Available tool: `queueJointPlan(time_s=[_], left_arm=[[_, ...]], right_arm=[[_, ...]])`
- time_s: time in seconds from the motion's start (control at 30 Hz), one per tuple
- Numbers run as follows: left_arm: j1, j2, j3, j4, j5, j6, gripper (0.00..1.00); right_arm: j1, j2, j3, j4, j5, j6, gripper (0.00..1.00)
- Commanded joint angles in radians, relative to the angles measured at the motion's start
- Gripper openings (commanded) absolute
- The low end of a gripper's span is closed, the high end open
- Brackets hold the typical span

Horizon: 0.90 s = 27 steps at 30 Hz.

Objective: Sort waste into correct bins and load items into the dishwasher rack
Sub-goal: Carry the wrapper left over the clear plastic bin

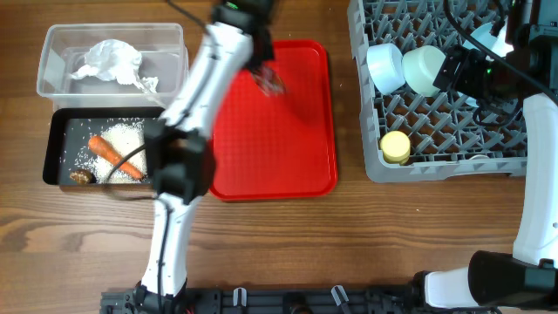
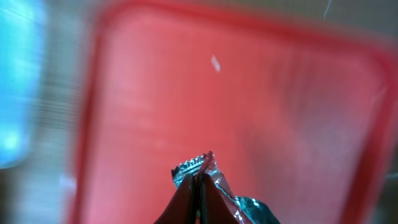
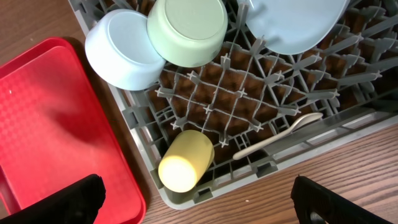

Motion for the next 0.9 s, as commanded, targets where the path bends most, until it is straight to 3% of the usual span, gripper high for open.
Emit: queueJointPlan(time_s=[0.0, 0.4, 0.7, 0.73, 0.77, 0.8, 0.83, 0.87], left_arm=[[0.127, -0.138, 0.003, -0.012, -0.007, 0.020, 0.04], [0.508, -0.119, -0.021, -0.032, -0.040, 0.019, 0.04], [0.568, -0.014, -0.021, 0.030, -0.040, 0.014, 0.08], [0.567, -0.008, -0.021, 0.036, -0.040, 0.010, 0.15], [0.567, 0.001, -0.021, 0.043, -0.040, -0.009, 0.32], [0.567, 0.006, -0.021, 0.047, -0.039, -0.021, 0.60], [0.567, 0.009, -0.021, 0.047, -0.040, -0.035, 0.96], [0.567, 0.011, -0.021, 0.048, -0.039, -0.035, 1.00]], right_arm=[[-0.002, 0.010, 0.002, 0.002, 0.013, 0.003, 1.00], [-0.002, 0.010, 0.002, 0.001, 0.013, 0.003, 1.00], [-0.002, 0.010, 0.002, 0.002, 0.012, 0.003, 1.00], [-0.002, 0.010, 0.002, 0.002, 0.011, 0.004, 1.00], [-0.002, 0.010, 0.002, 0.002, 0.009, 0.003, 1.00], [-0.002, 0.010, 0.002, 0.001, 0.008, 0.003, 1.00], [-0.002, 0.010, 0.002, 0.000, 0.008, 0.003, 1.00], [-0.002, 0.010, 0.002, -0.001, 0.008, 0.003, 1.00]])
